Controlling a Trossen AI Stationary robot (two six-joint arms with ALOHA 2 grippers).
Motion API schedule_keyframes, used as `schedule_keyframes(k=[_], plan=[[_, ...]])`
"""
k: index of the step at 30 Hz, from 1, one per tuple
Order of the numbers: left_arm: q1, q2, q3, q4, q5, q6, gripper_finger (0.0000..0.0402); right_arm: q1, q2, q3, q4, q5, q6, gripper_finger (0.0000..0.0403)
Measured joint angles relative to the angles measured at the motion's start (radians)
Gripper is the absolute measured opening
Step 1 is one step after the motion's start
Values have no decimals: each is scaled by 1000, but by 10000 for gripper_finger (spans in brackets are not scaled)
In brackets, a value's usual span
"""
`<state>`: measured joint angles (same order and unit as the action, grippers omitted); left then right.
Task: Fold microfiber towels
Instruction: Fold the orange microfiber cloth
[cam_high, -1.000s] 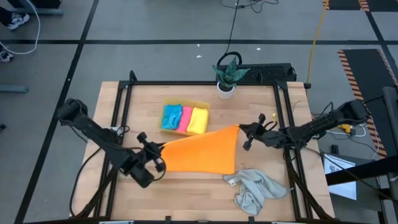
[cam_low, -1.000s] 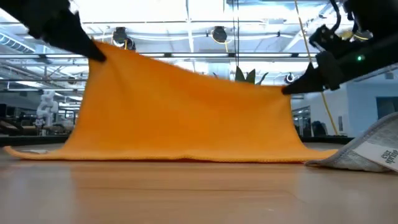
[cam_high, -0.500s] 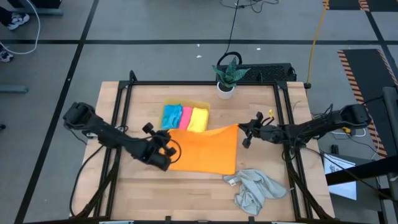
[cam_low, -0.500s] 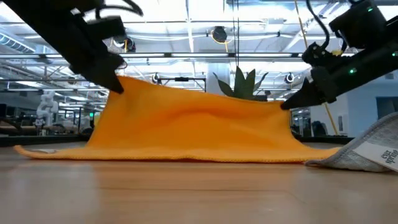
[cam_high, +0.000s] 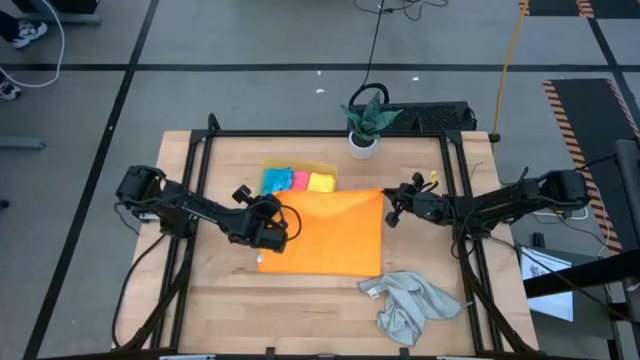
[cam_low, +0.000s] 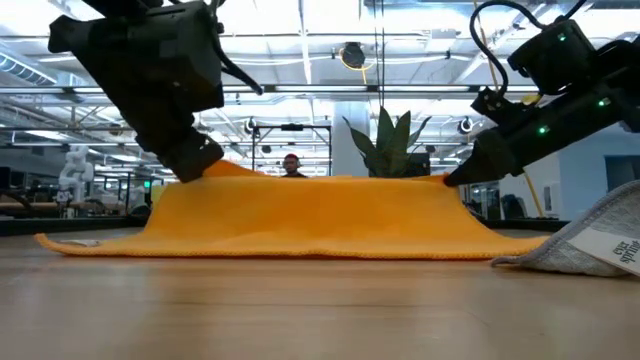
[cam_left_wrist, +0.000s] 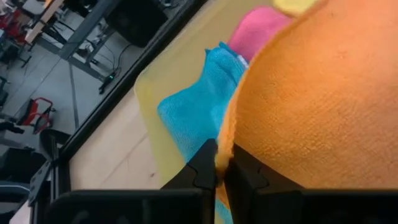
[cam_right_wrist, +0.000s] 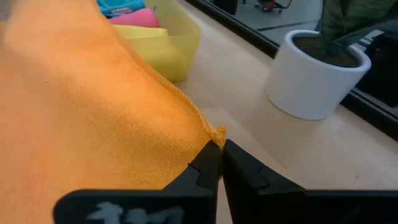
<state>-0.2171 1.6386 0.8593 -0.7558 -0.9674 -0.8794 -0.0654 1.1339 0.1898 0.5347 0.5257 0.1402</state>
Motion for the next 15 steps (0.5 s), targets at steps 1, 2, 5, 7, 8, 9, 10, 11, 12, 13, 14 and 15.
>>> schedule_keyframes(k=[1, 2, 5, 7, 8, 9, 10, 11, 12, 13, 14, 15], plan=[[1, -2, 0, -2, 8, 7, 32, 0, 0, 0, 0, -8, -3, 13], [1, -8, 0, -3, 16, 17, 39, 0, 0, 0, 0, -13, -3, 17], [1, -34, 0, -4, 49, 45, 73, 0, -1, 0, 0, -14, -25, 36], [1, -62, 0, -20, 88, 71, 100, 0, -13, 0, -2, -9, -31, 55], [1, -79, 0, -29, 105, 85, 115, 0, -19, 0, 2, -4, -28, 65], [1, -100, 0, -45, 125, 94, 129, 0, -28, 0, -1, -5, -21, 76], [1, -120, 0, -71, 142, 96, 142, 2, -37, 0, -8, -11, -15, 87], [1, -141, 0, -95, 158, 94, 155, 6, -46, 0, -9, -36, -8, 97], [1, -162, 0, -107, 168, 80, 165, 13, -55, 0, -13, -68, 3, 107], [-2, -184, 0, -117, 180, 59, 174, 23, -63, 0, -21, -100, 27, 115], [-7, -204, 0, -124, 190, 47, 181, 35, -66, 0, -26, -130, 55, 121], [-15, -219, 0, -121, 202, 44, 185, 48, -66, 0, -28, -157, 82, 124]])
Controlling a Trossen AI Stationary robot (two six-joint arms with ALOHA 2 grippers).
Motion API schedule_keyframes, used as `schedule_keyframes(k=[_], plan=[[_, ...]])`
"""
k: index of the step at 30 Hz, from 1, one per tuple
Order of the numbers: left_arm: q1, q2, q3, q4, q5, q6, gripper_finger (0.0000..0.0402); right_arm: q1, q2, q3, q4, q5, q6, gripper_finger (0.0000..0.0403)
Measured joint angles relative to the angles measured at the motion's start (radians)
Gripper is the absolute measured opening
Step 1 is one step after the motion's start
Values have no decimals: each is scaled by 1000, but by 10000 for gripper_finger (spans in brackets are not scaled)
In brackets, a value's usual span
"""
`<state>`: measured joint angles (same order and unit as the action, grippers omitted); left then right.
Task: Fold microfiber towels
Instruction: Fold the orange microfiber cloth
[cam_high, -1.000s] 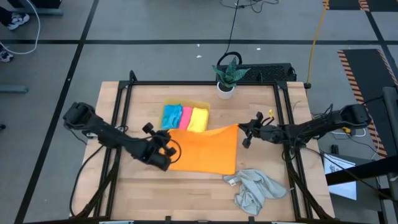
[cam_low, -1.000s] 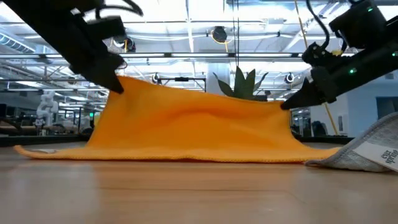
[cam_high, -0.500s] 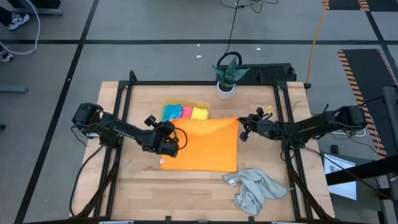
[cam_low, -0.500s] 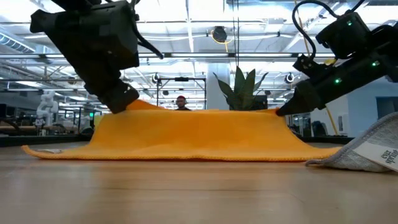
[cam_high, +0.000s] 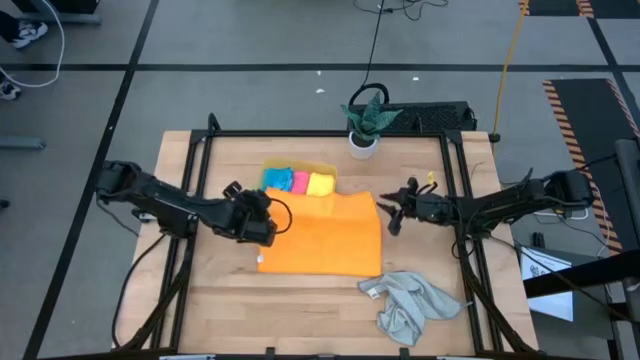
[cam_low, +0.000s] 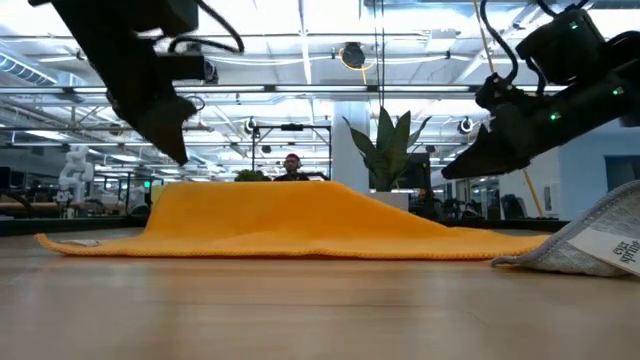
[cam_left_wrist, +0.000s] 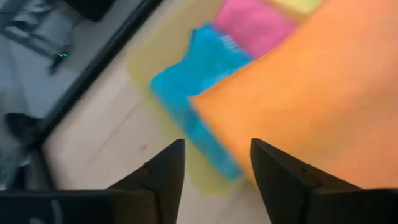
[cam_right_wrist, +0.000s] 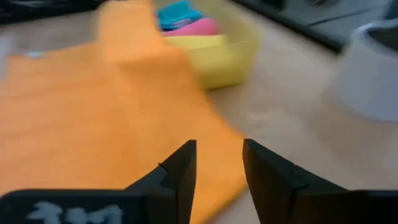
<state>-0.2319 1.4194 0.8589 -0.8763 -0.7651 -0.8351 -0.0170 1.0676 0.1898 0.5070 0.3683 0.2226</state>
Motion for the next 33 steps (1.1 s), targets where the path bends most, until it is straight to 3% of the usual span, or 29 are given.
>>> schedule_keyframes(k=[6, 11, 16, 20, 26, 29, 33], plan=[[-109, 6, 0, 121, 131, 125, 184, 150, 45, 0, -5, -162, 145, 115], [-194, 97, 1, 214, 174, 150, 157, 272, 189, 43, 45, -160, 202, 89], [-228, 229, 1, 248, 263, 100, 133, 294, 383, 163, 25, -164, 207, 63], [-258, 321, 5, 275, 340, 47, 123, 282, 474, 245, -97, -187, 210, 44], [-344, 323, 5, 455, 448, -12, 122, 255, 428, 276, -320, -185, 244, 22], [-381, 291, -4, 601, 495, 50, 122, 223, 362, 275, -459, -187, 255, 14], [-414, 228, 2, 827, 477, 193, 122, 170, 255, 273, -654, -182, 263, 6]])
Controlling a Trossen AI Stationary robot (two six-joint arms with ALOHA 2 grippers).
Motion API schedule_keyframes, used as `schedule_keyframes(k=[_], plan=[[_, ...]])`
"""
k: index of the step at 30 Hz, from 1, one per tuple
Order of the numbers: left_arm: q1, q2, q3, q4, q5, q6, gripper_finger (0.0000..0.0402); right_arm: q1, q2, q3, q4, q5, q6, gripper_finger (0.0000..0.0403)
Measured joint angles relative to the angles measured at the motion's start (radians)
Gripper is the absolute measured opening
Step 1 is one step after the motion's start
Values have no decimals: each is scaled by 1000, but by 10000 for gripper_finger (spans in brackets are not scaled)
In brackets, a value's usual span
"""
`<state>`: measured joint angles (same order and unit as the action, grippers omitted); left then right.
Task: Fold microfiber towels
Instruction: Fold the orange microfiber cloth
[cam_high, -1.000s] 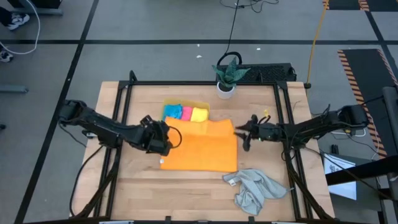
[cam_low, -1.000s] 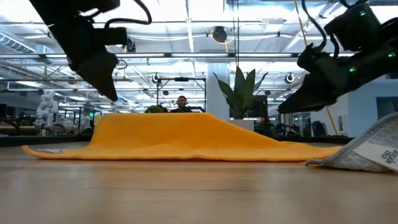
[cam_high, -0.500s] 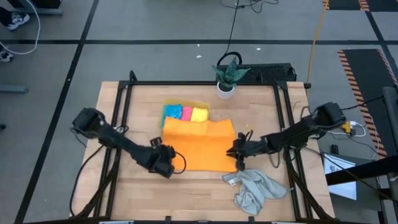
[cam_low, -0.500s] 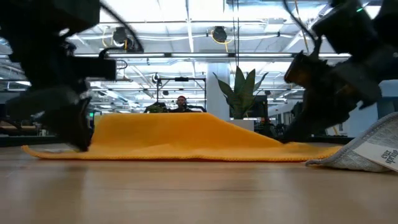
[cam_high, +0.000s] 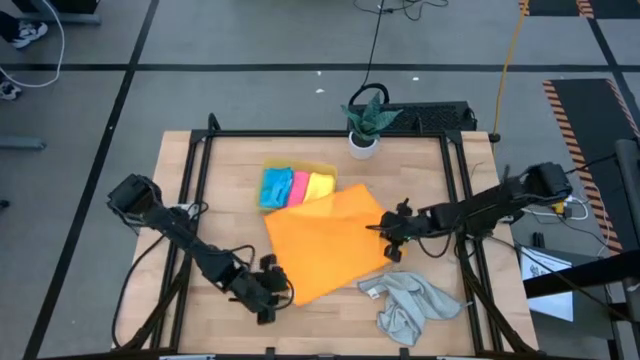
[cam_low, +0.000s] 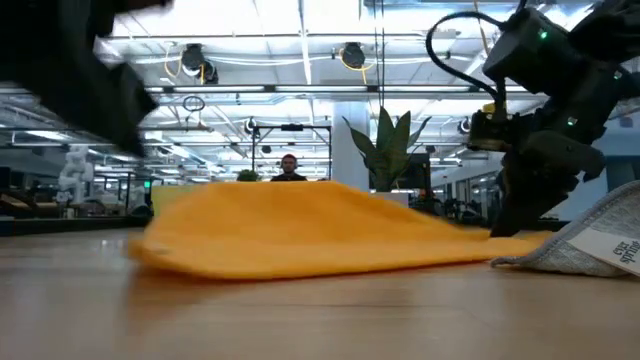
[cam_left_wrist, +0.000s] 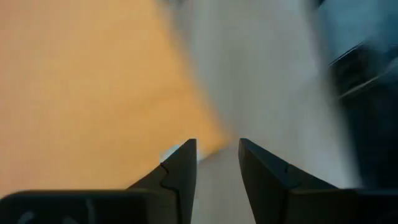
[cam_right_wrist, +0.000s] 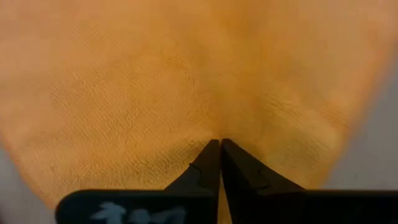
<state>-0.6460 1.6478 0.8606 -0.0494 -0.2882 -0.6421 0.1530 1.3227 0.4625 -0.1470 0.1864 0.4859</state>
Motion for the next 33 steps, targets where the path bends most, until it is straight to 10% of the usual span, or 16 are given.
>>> schedule_keyframes(k=[8, 15, 23, 33], plan=[[42, -47, -1, 104, -151, 129, 122, -68, -181, -6, -195, 174, 48, 1], [247, -24, -1, -92, -199, 128, 122, 32, -123, -51, 290, -42, -83, 0], [379, 125, -1, -107, 9, 237, 122, 138, 25, -48, 460, -20, -92, 0], [201, 169, 2, -9, 226, 67, 122, 53, 24, -46, 219, 75, -41, 0]])
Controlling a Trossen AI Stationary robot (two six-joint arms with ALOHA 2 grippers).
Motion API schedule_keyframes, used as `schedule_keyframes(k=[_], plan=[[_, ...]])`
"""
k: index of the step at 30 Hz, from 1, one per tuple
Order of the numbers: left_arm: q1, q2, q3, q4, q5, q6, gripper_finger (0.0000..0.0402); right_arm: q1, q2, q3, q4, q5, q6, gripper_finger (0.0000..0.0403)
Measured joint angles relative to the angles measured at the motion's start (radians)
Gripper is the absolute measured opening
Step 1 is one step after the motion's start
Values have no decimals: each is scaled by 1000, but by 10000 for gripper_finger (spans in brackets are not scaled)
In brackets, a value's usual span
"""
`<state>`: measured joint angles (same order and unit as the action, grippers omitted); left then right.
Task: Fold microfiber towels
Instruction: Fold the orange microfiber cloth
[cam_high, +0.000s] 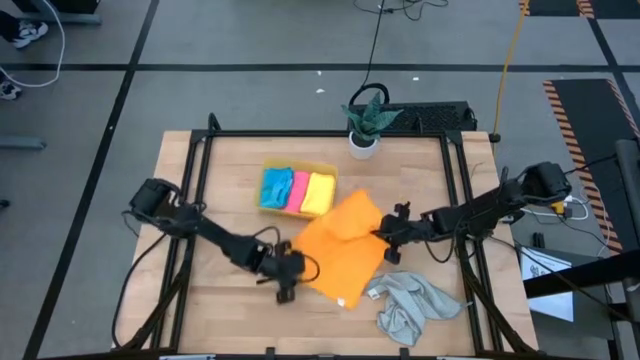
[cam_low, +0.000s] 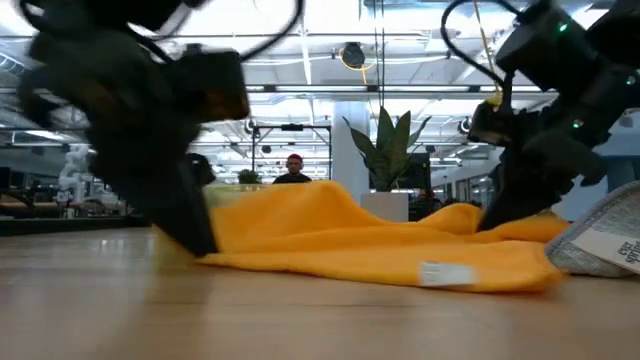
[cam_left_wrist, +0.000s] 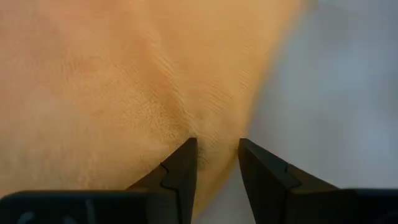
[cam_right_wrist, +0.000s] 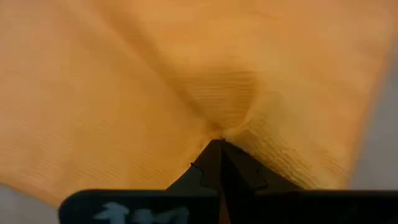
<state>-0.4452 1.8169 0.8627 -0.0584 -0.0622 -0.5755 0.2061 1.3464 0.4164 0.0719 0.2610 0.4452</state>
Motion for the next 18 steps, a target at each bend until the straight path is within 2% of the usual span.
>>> schedule_keyframes(k=[3, 7, 10, 15, 18], plan=[[-65, -12, -3, 83, 46, -24, 122, -43, -1, 0, -27, 0, -42, 0], [-102, -48, -8, 199, 31, -31, 122, -109, -10, 1, -40, -2, -81, 0], [-87, -93, -3, 224, -63, -27, 122, -153, -45, -1, -66, -1, -70, 0], [-8, -169, -6, 113, -256, 35, 122, -177, -149, -1, -94, -17, -115, 0], [69, -174, -4, 42, -313, 110, 122, -184, -210, -1, -101, -59, -182, 1]])
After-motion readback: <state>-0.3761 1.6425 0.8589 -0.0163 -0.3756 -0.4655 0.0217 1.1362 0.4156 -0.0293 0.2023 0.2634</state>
